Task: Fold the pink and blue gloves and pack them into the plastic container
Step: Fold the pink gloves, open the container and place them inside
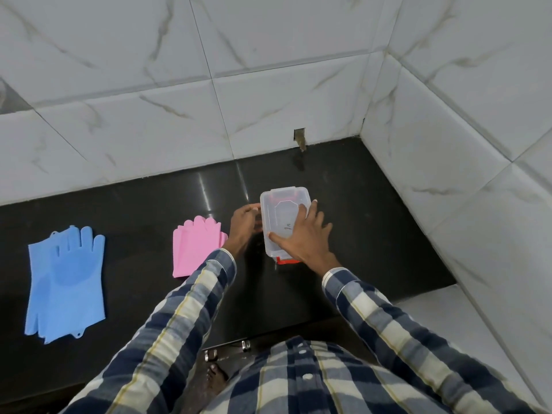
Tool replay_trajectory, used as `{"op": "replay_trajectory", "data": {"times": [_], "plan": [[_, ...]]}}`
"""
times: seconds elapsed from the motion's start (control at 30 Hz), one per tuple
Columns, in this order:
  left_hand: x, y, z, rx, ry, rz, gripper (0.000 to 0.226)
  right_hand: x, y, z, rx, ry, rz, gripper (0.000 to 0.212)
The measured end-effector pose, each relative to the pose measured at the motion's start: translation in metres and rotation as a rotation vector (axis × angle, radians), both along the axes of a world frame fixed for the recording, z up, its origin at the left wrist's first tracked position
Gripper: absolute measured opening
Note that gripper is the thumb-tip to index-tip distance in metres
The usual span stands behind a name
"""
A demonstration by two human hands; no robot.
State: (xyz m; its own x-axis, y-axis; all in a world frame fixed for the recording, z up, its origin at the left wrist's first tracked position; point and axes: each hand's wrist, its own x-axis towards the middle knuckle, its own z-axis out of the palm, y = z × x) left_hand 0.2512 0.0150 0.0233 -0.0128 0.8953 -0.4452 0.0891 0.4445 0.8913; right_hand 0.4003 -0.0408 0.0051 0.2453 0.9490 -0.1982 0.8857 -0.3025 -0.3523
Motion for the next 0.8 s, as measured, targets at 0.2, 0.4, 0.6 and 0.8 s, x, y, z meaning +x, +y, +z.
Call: {"op": "replay_trajectory", "data": {"times": [0.2,0.4,0.6,0.8], "plan": [[-0.001,-0.008,0.005,-0.04,-0.005,-0.026,0.046,-0.022,0.004,-0.002,-0.05,0.005,-0.032,0.149],[-0.001,-0.008,0.001,-0.052,-0.029,-0.071,0.042,-0.017,0.014,0.006,-0.073,0.11,-0.04,0.147],[-0.007,-0.001,-0.006,0.005,0.082,-0.103,0.034,0.044,0.02,0.029,-0.09,0.939,-0.037,0.102],[-0.014,0.002,-0.016,0.087,0.268,-0.124,0.037,0.128,-0.008,0.006,-0.099,1.785,-0.366,0.066]]}}
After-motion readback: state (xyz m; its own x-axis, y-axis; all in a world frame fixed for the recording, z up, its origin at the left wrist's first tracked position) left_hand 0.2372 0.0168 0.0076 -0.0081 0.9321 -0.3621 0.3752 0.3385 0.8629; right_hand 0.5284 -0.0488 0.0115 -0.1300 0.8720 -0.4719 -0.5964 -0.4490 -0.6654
